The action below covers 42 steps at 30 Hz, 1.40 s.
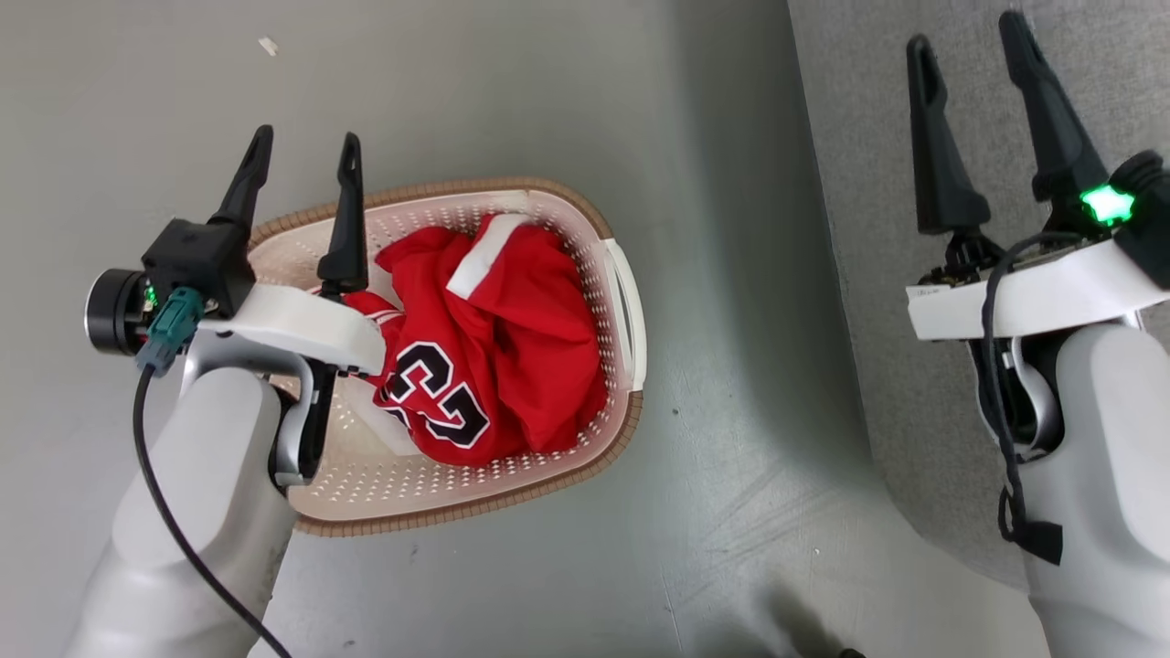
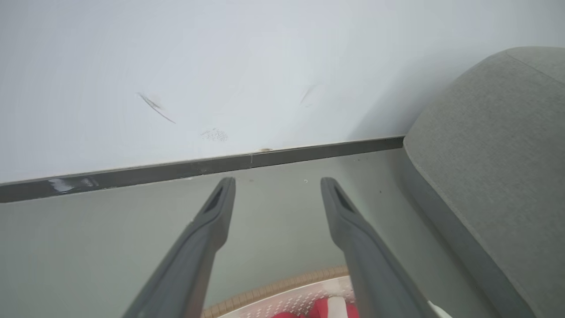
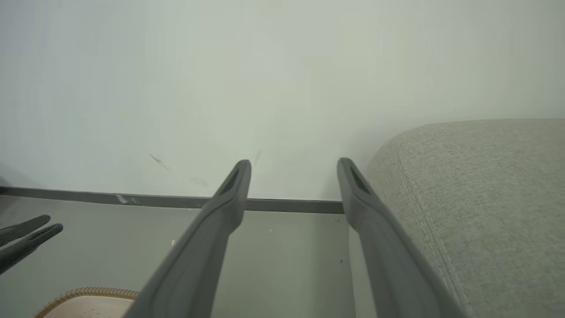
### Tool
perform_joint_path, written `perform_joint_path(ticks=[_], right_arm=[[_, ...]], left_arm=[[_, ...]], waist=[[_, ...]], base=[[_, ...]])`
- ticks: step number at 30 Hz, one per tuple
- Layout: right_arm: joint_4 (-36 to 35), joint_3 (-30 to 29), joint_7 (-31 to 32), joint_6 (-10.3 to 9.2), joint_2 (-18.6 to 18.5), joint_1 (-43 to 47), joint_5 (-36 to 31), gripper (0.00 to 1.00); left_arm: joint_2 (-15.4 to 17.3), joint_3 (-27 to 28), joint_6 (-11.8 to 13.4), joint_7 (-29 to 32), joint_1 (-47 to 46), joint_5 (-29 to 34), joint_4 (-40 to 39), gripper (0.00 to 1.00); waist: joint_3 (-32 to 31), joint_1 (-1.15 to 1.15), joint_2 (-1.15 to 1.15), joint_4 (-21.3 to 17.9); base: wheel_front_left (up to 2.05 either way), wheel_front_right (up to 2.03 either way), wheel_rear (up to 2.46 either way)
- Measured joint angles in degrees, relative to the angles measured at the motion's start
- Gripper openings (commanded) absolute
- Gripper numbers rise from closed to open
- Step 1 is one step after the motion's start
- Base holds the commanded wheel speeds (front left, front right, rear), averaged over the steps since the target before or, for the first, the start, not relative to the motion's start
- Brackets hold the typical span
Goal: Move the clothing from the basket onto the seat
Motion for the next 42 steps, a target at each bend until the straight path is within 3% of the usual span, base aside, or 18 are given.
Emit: perform_joint_path(ticks=[22, 42], right_arm=[[2.32, 2.04, 0.0, 0.01, -0.04, 8.61, -3.89, 1.0], [3.43, 3.33, 0.0, 0.01, -0.01, 17.19, -3.91, 1.0]], left_arm=[[-0.32, 10.87, 2.37, -0.12, 14.43, 1.66, -12.44, 1.0], [-2.43, 13.83, 1.33, -0.12, 26.22, 2.07, -15.67, 1.0]], waist=[[-10.59, -0.01, 0.0, 3.52], [-21.66, -0.01, 0.0, 5.75]], base=[[0.0, 0.0, 0.0], [0.0, 0.0, 0.0]])
